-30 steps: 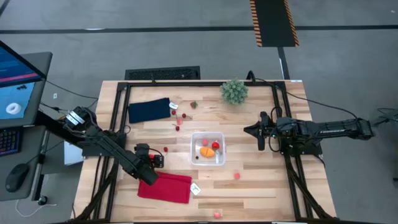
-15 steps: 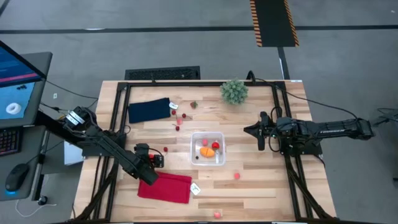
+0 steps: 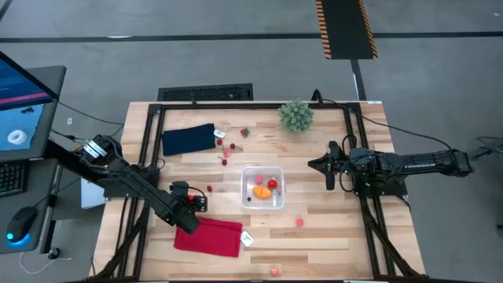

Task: Pick and placing Produce into tupperware
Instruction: Put the red apple into the transparent bin

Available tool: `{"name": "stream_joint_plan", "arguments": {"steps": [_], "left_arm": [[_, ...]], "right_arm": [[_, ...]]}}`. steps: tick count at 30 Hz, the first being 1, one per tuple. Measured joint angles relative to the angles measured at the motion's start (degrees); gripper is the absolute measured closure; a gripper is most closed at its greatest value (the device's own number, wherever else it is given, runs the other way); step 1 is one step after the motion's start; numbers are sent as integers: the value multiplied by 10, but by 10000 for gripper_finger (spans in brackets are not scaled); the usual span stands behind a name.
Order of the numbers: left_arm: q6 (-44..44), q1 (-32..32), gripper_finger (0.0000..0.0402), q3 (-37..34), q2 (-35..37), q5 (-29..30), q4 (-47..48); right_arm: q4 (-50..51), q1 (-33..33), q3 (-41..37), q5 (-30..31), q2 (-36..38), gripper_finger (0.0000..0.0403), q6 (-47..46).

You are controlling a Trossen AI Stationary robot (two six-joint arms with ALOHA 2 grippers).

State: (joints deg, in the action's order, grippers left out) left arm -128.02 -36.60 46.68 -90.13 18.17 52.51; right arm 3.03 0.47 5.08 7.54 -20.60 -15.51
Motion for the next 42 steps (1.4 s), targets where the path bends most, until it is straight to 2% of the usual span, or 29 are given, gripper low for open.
{"name": "stream_joint_plan", "arguments": {"steps": [3,9,21,26,34,38,42], "left_arm": [[5,0,113,3,0,0,0],[15,0,151,5,0,0,-3],[20,0,142,5,15,23,-11],[28,0,149,26,18,61,-12],[126,8,142,74,18,154,-20],[159,28,138,89,18,172,-46],[246,60,149,100,18,170,-109]], "right_arm": [[0,0,0,0,0,343,0],[0,0,0,0,0,343,0],[0,0,0,0,0,343,0],[0,0,0,0,0,343,0],[0,0,0,0,0,343,0],[0,0,0,0,0,343,0],[0,0,0,0,0,343,0]]}}
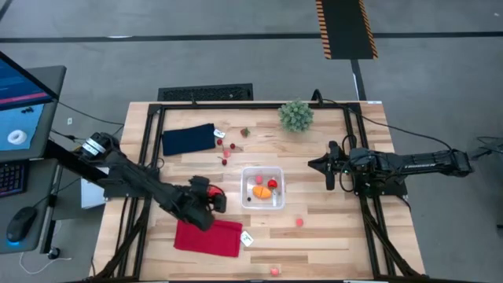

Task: Pick and placing Produce into tupperware
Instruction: Put the red apple into the transparent bin

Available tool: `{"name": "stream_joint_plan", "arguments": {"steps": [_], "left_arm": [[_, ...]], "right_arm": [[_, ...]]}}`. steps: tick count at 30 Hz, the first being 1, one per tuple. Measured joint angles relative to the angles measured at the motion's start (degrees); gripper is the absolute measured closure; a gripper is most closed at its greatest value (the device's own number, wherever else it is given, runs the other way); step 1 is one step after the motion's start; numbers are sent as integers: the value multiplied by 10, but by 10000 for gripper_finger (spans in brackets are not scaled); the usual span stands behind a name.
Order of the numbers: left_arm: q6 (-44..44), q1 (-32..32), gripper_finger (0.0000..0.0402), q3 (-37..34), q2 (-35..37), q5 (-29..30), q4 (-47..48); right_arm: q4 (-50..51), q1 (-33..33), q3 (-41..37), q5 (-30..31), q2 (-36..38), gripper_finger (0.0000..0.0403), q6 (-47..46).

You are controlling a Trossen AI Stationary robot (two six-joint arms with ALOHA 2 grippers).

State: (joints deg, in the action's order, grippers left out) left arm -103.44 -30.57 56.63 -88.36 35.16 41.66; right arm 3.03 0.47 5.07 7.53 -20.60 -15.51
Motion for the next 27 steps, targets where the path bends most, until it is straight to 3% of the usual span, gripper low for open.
{"name": "stream_joint_plan", "arguments": {"steps": [10,14,19,27], "left_arm": [[230,77,132,7,0,-23,-145],[324,106,138,7,-9,-66,-221],[383,133,147,7,-26,-100,-276],[452,163,125,7,-61,-129,-357]], "right_arm": [[0,0,0,0,0,343,0],[0,0,0,0,0,343,0],[0,0,0,0,0,343,0],[6,0,0,0,-1,343,0]]}}
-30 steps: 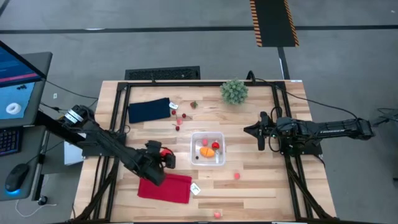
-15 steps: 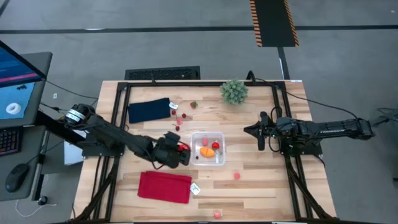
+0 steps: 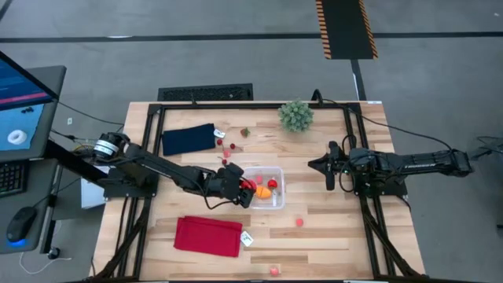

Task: Pick and placing Produce into tupperware
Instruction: Put the red apple into the transparent bin, then put the red cherry into the transparent bin

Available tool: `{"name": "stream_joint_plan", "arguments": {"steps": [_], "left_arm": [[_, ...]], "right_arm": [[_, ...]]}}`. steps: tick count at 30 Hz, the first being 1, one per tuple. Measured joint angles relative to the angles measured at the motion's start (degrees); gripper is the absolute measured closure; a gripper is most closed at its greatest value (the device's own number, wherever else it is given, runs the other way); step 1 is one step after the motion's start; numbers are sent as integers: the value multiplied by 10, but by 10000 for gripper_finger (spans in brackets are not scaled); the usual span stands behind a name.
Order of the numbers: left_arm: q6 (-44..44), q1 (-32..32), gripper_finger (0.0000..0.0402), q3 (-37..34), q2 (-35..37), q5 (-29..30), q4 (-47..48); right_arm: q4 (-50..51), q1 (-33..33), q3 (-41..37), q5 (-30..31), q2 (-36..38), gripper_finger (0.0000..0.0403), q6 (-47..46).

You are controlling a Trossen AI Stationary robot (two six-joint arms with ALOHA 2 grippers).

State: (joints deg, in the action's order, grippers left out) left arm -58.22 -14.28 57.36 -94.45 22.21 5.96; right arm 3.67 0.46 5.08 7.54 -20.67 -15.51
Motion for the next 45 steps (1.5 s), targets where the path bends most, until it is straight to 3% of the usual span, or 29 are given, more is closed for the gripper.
{"name": "stream_joint_plan", "arguments": {"steps": [6,21,34,39,45], "left_arm": [[-5,10,125,2,-38,-16,-36],[37,9,122,59,-61,-22,36],[57,0,11,59,-61,11,59],[52,0,11,59,-58,67,84],[30,-5,26,111,-57,92,227]], "right_arm": [[15,0,0,0,1,343,0],[38,0,0,0,0,343,0],[50,0,0,0,1,343,0],[51,0,0,0,1,343,0],[51,0,0,0,1,343,0]]}}
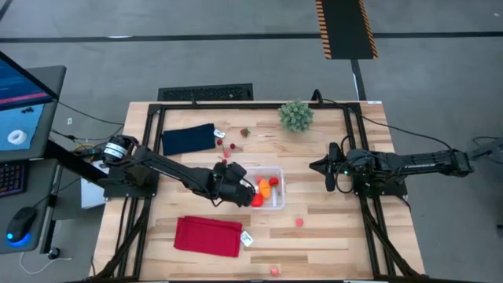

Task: Pick and placing Produce into tupperware
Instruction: Put the red cherry into the transparent bin

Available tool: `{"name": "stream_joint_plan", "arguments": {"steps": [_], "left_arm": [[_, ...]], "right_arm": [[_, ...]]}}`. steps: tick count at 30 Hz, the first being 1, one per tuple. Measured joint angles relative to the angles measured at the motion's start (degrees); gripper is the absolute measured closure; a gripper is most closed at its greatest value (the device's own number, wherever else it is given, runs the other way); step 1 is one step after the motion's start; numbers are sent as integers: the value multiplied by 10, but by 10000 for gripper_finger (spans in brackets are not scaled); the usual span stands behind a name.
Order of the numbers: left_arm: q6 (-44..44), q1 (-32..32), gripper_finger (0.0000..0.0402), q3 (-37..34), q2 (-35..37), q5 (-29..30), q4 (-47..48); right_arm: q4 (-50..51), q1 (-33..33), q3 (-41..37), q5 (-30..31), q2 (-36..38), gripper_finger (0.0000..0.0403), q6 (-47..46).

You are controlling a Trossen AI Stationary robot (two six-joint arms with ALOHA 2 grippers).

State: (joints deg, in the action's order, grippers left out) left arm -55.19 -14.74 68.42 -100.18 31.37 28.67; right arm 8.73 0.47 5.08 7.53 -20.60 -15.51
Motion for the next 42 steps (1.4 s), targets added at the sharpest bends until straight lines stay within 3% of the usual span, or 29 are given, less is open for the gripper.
{"name": "stream_joint_plan", "arguments": {"steps": [8,12,16,22,27,35,42], "left_arm": [[-194,0,30,55,2,-13,255],[-289,-1,31,57,2,-58,308],[-350,-7,31,52,2,-65,345],[-334,-46,31,3,50,-30,321],[-375,-68,31,-70,119,9,294],[-387,-66,31,-233,204,-11,139],[-388,-52,31,-265,203,-61,99]], "right_arm": [[0,0,0,0,0,343,0],[0,0,0,0,0,343,0],[0,0,0,0,0,343,0],[-1,0,0,0,0,343,0],[0,0,0,0,0,343,0],[-1,0,0,0,0,343,0],[-1,0,0,0,0,343,0]]}}
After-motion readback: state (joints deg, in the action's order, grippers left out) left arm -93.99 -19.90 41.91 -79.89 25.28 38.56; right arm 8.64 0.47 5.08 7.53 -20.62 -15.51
